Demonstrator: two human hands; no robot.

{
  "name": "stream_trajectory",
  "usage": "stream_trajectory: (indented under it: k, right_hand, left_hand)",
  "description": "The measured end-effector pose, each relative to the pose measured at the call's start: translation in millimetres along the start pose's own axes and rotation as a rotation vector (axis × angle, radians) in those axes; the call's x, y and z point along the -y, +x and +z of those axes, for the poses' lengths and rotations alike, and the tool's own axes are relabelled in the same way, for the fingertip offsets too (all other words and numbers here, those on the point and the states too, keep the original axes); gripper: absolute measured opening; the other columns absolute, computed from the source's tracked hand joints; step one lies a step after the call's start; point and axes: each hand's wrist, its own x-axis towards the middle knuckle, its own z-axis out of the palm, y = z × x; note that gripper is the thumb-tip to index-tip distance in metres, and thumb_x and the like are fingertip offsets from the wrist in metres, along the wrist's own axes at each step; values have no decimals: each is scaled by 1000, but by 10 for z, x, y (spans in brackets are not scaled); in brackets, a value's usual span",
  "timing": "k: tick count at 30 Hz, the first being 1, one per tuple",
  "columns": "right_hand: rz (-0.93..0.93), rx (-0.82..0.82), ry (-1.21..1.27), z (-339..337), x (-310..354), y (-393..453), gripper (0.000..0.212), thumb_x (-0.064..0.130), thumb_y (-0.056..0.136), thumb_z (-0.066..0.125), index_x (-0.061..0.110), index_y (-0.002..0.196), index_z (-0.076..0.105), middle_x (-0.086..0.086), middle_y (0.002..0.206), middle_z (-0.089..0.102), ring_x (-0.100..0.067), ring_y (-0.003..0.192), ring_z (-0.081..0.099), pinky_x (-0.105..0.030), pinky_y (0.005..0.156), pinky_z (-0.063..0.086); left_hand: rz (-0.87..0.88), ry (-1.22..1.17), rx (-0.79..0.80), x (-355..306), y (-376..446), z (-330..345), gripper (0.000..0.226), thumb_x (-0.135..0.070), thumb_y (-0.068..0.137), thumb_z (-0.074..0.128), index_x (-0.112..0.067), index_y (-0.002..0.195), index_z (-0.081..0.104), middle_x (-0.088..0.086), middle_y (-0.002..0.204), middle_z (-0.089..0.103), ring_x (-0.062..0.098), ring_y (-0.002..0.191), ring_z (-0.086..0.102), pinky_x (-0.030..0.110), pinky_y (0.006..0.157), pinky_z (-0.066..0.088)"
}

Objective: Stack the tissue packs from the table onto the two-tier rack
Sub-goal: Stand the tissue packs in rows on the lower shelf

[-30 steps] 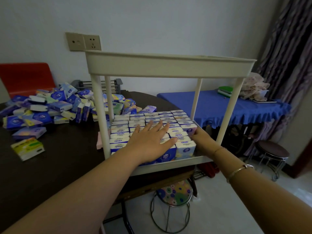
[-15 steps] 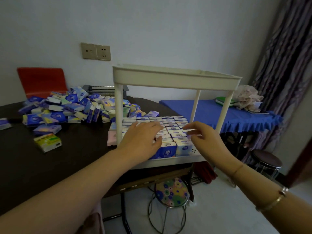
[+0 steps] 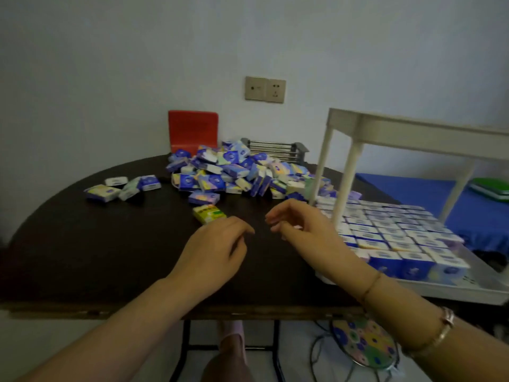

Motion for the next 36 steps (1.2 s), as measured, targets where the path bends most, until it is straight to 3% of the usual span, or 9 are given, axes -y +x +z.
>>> stream_trajectory:
  k: [6,9,13,18,22,26,28,32,36]
  right_hand:
    - [46,52,-141,657,-291,705,23,8,88,52,26,102,58,6,102,62,-8,94,59,-12,71,44]
    - [24,81,-211,885,-445,1123,27,11,90,51,22,114,57,1,116,56,-12,107,54,-17,86,39]
    - [-5,93,-305,1138,-599,1771,38,21,91,55,18,128,51,-7,129,49,-21,115,52,-24,91,38]
    - [96,129,-296,1394,-722,2417,72,34,80,72,18,140,35,-12,143,40,-29,129,42,-37,102,38]
    - [213,296,-340,1620,-798,2625,98,45,72,76,26,148,18,-13,153,14,-37,137,28,-47,111,32]
    - [151,163,-386,1736,-815,2642,79,27,78,75,23,141,28,-19,143,24,-42,119,47,-43,103,40]
    - [108,150,-362,1706,-834,2639,71,28,78,74,20,137,35,-19,137,32,-39,115,50,-40,102,41]
    - [-9,211,-333,1547,-768,2567,61,34,76,76,23,129,47,-5,127,49,-21,111,51,-27,88,41]
    - [-147,329,-229,1390,-560,2375,49,26,78,75,32,123,57,4,125,53,-9,104,53,-24,87,46]
  left_hand:
    - [-233,29,-1,875,67,95,28,-19,93,50,-28,118,58,-12,114,58,5,107,51,24,89,43]
    - [-334,-20,-47,1238,215,191,32,-21,93,52,-27,124,54,-11,118,55,6,110,49,25,91,44]
    - [-494,-84,40,1537,370,368,54,-31,95,52,-25,144,32,-5,147,35,12,135,33,34,110,34]
    - [-528,-226,-22,1643,389,436,56,-27,96,49,-27,147,26,-9,151,28,9,137,29,32,113,30]
    - [-536,-282,-86,1655,391,419,52,-20,97,47,-28,146,30,-10,149,31,7,136,31,25,109,29]
    - [-541,-336,-106,1670,379,397,51,-17,97,47,-29,144,33,-10,147,34,6,130,37,19,100,31]
    - [-555,-390,-138,1663,377,380,50,-16,97,48,-30,143,35,-11,144,37,4,126,40,18,97,34]
    - [-601,-509,-227,1675,378,348,52,-18,96,51,-33,143,34,-12,146,35,-4,124,33,16,94,30]
    - [-687,-711,-356,1681,393,315,54,-34,95,52,-37,144,30,-10,149,33,7,130,38,22,93,34]
